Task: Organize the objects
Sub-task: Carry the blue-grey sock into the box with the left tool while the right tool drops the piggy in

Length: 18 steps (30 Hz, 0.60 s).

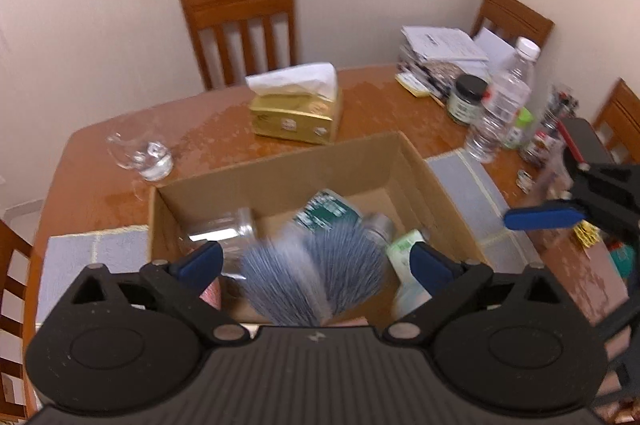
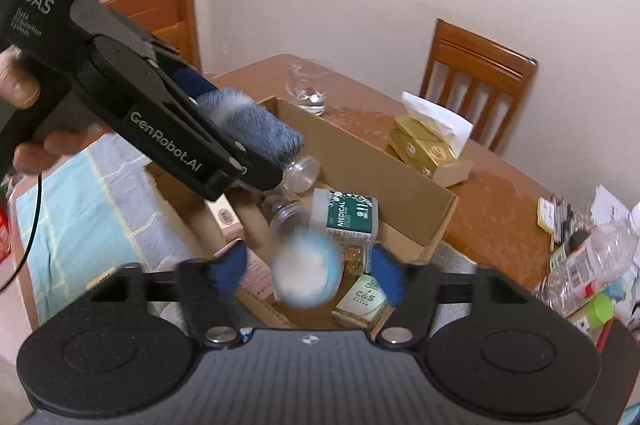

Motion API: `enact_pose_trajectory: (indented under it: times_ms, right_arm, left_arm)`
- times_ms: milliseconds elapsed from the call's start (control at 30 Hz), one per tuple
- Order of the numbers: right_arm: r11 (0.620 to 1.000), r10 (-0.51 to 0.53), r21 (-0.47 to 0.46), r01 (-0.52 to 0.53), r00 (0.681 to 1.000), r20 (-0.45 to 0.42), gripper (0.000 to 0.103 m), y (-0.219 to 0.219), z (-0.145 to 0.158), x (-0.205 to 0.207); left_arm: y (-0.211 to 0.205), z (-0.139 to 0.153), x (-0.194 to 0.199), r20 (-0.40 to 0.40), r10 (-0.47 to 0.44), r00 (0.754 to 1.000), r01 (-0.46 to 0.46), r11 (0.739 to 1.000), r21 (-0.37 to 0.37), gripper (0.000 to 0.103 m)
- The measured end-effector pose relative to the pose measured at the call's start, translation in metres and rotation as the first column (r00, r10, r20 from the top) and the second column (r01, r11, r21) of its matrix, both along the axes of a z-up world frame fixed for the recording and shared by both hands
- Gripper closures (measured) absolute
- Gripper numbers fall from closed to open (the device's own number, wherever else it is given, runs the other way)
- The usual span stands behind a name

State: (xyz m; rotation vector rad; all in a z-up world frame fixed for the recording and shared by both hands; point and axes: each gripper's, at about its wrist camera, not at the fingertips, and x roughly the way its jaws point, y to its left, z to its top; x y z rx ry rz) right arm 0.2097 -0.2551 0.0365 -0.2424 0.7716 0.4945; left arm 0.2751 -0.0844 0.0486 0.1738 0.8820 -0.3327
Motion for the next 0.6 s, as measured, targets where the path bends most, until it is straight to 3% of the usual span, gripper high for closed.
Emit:
enact_pose_trajectory:
  times_ms: [233,600]
  right_arm:
    - [0.999,-0.045,-0.026,0.045,0.999,0.002,0.002,-0.002,-0.01,-0.003]
    - [0.993,-0.111,-0.033,0.11,0.993,-0.028,0.0,-0.004,-0.022,-0.007]
  left_arm:
    - [0.008,-0.008,0.0,-0.021,0.021,1.0,-0.02,1.0,0.013,0.003]
    - [0.02,-0.005,-0.018,0.019,0.077,0.997,-0.077,0.997,0.012,0.002]
